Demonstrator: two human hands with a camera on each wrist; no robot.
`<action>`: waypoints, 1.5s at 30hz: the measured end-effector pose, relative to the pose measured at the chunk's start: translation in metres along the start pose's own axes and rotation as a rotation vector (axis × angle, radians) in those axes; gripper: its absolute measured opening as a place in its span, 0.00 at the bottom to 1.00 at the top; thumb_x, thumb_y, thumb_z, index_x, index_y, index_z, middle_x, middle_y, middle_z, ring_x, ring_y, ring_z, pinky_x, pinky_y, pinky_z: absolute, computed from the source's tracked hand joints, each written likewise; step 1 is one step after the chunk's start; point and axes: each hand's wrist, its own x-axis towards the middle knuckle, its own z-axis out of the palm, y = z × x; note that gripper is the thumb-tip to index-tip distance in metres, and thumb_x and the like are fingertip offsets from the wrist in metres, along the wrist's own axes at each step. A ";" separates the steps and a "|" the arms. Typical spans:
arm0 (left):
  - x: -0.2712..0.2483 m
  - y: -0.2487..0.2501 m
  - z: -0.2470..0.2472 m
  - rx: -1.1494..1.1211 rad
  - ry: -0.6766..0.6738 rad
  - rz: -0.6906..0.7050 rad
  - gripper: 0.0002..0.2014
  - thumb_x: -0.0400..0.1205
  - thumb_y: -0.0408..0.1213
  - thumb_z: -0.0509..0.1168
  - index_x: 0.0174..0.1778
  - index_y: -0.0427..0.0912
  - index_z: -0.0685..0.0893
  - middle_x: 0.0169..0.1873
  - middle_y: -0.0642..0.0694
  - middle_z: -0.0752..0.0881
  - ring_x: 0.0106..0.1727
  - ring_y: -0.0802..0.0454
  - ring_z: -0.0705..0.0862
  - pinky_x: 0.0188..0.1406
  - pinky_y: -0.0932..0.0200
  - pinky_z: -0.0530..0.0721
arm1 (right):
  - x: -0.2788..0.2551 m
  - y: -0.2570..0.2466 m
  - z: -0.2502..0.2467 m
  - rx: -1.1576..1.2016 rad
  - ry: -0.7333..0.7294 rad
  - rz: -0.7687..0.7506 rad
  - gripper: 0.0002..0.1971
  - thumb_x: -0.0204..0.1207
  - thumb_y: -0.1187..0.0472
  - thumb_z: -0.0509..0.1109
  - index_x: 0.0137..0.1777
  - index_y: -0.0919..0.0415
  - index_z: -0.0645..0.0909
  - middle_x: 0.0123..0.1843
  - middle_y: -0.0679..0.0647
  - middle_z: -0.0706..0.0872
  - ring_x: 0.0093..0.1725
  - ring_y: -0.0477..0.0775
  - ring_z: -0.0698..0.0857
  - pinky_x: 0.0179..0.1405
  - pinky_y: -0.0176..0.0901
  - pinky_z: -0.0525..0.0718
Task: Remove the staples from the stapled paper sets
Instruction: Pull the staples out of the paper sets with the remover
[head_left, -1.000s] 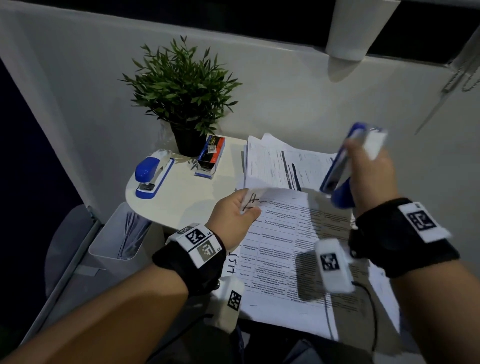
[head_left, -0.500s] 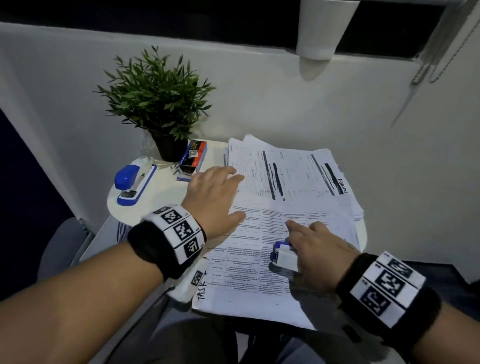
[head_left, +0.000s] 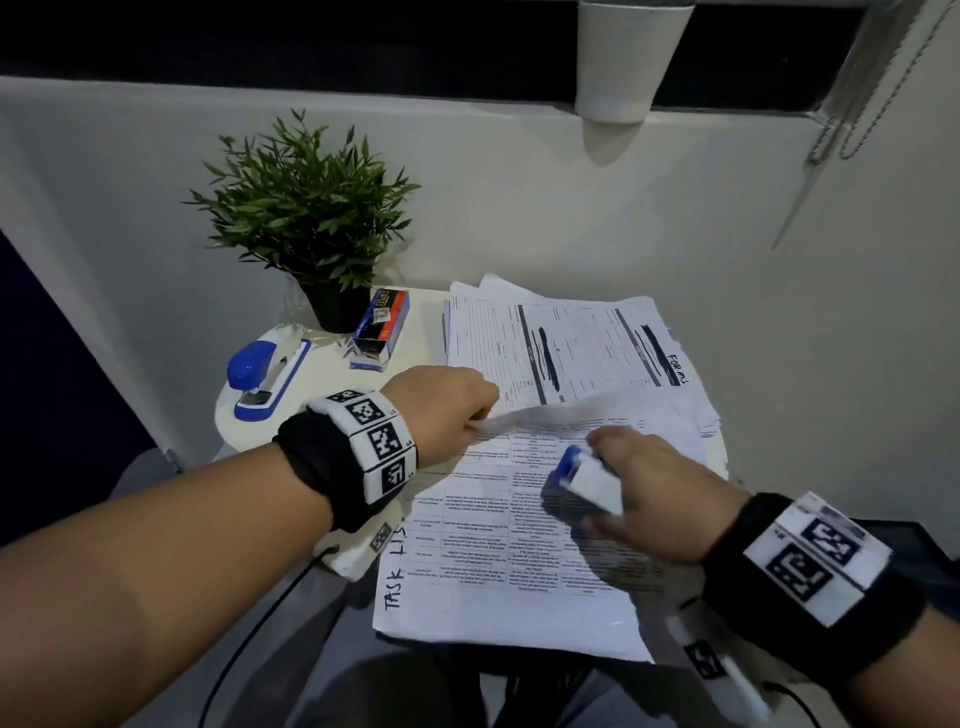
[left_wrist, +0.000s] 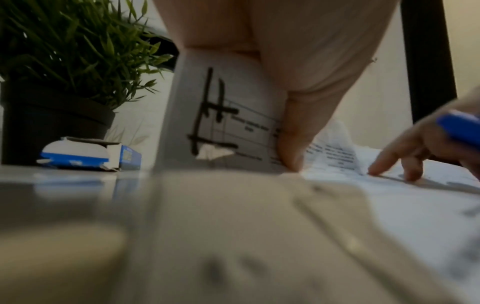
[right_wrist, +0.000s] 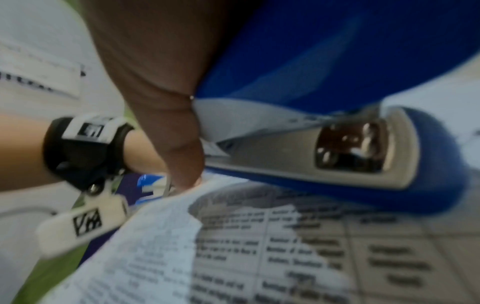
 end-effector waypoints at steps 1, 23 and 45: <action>-0.004 -0.002 0.001 0.017 0.037 0.011 0.06 0.79 0.35 0.62 0.40 0.48 0.71 0.42 0.51 0.76 0.46 0.46 0.79 0.38 0.55 0.73 | -0.001 0.005 -0.003 0.074 0.070 0.017 0.30 0.66 0.41 0.74 0.63 0.58 0.73 0.69 0.53 0.71 0.66 0.59 0.74 0.66 0.54 0.75; -0.032 -0.044 0.035 -0.079 0.351 0.370 0.14 0.72 0.32 0.55 0.39 0.47 0.86 0.40 0.50 0.86 0.39 0.50 0.79 0.29 0.60 0.81 | -0.011 0.058 -0.005 -0.598 0.297 -0.323 0.12 0.56 0.64 0.77 0.41 0.55 0.86 0.56 0.48 0.81 0.39 0.55 0.74 0.21 0.44 0.77; -0.045 -0.033 0.040 0.058 0.194 0.340 0.34 0.54 0.29 0.84 0.54 0.60 0.88 0.34 0.58 0.84 0.32 0.54 0.82 0.25 0.66 0.76 | -0.009 0.036 -0.022 -0.454 0.150 -0.143 0.23 0.66 0.48 0.75 0.62 0.50 0.81 0.69 0.43 0.75 0.54 0.53 0.72 0.45 0.47 0.85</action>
